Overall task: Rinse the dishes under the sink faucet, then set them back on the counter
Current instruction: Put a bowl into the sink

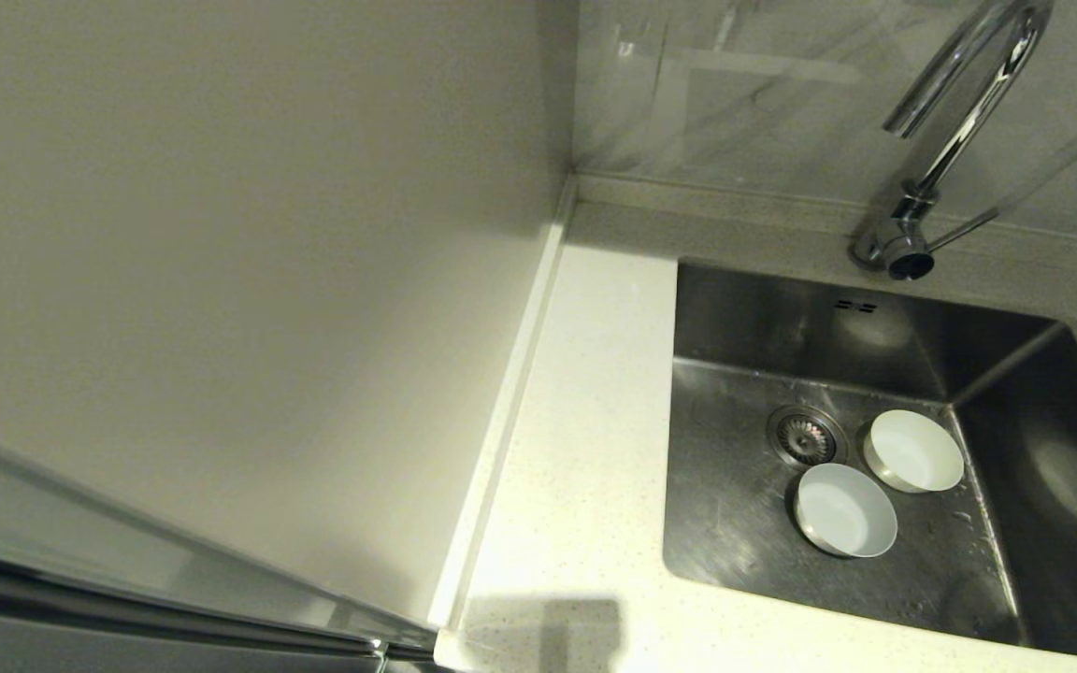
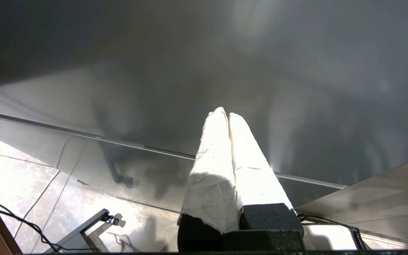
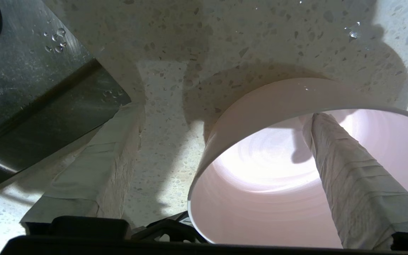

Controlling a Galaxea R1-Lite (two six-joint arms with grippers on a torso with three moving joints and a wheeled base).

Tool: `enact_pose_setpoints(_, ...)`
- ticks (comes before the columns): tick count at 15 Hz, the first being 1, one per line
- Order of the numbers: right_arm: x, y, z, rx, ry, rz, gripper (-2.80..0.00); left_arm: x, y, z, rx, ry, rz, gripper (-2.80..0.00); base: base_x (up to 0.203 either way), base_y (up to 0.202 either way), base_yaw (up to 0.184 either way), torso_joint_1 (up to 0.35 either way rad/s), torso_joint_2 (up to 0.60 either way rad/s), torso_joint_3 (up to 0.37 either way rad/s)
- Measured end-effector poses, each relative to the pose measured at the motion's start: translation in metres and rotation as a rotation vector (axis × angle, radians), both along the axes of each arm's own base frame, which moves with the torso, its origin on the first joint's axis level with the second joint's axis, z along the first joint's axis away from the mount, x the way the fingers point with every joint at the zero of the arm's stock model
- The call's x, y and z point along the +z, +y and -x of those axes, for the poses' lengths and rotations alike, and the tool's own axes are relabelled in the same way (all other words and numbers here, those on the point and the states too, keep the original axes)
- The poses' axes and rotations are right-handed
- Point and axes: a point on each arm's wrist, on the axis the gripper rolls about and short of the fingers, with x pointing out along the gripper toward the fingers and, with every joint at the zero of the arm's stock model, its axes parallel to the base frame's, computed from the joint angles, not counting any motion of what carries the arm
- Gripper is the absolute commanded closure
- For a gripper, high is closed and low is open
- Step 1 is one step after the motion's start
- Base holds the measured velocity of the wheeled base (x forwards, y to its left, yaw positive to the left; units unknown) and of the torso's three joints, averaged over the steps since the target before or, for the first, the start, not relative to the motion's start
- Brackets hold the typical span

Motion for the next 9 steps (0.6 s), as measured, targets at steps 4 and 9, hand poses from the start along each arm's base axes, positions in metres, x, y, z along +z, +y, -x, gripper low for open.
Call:
enact_pose_setpoints(4, -0.0002, -0.0001, 0.0, 0.001, 0.002, 0.001, 0.0, 0.0, 0.0, 0.0, 0.0, 0.0, 0.0, 0.0, 0.0, 0.0, 0.0, 0.0, 0.0, 0.0)
enact_pose_setpoints(9, -0.0011, 0.0007, 0.0009, -0.002, 0.003, -0.005, 0.0, 0.0, 0.0, 0.0, -0.001, 0.0, 0.0, 0.0, 0.0, 0.0, 0.0, 0.0, 0.0, 0.0)
